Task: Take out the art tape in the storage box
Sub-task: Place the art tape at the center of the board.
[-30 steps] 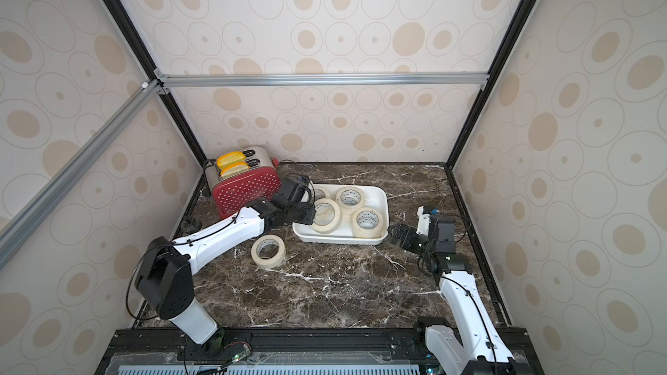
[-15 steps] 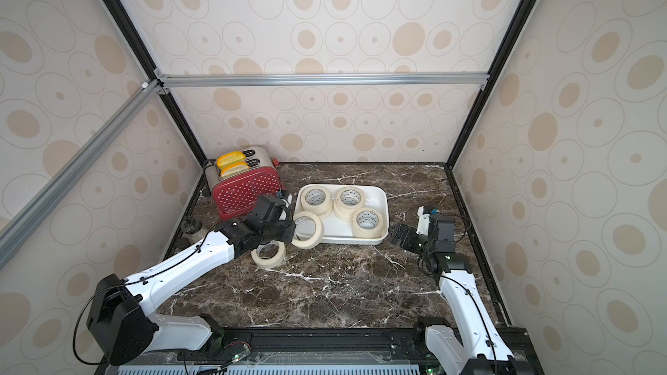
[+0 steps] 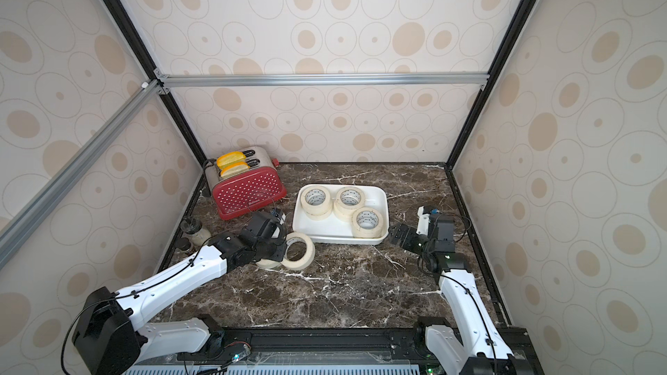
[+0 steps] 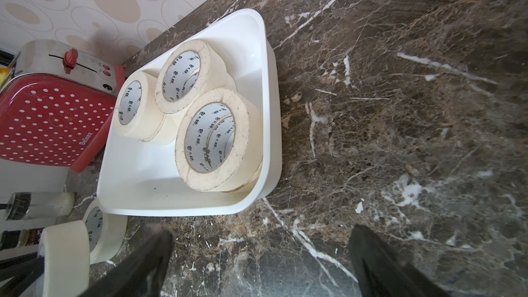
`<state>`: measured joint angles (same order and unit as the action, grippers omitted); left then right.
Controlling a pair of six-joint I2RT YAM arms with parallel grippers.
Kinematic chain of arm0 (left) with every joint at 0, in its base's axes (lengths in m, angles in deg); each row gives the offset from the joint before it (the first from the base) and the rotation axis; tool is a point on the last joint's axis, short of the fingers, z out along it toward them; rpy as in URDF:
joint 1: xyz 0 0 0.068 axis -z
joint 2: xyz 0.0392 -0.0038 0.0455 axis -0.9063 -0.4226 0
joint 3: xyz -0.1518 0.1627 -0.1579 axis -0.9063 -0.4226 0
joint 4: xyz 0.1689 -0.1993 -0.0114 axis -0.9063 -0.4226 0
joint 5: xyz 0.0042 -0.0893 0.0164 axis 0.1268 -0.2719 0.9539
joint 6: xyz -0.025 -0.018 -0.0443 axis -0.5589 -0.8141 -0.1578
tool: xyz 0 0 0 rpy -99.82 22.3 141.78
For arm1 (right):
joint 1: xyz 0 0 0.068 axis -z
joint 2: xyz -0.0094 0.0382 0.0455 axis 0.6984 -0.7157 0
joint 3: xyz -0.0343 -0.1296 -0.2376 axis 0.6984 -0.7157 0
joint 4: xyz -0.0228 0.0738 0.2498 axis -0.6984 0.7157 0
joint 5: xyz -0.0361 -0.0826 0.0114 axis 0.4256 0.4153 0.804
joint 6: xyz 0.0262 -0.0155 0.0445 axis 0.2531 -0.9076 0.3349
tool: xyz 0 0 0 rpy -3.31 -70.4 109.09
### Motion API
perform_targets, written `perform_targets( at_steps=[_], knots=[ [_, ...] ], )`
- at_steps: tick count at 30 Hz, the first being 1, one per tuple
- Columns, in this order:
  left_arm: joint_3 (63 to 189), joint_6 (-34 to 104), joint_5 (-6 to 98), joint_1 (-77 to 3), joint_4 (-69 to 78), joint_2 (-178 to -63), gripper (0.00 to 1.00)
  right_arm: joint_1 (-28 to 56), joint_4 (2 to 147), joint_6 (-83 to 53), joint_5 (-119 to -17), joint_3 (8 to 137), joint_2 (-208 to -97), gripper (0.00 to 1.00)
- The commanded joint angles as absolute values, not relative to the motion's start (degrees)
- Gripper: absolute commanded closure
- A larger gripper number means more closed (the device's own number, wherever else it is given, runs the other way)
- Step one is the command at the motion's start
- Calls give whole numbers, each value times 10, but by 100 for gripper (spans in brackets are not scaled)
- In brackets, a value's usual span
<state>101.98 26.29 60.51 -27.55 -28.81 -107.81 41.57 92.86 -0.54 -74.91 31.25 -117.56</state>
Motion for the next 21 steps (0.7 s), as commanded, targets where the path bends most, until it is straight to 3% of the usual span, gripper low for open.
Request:
perform_targets(
  at_steps=[1,21],
  knots=[
    [1020,255,597,-272,-281,-1084,87,413,922,-14,-744,317,-1179,0],
    [999,243,629,-272,-221,-1156,87,413,920,-13,-745,312,-1179,0]
  ],
)
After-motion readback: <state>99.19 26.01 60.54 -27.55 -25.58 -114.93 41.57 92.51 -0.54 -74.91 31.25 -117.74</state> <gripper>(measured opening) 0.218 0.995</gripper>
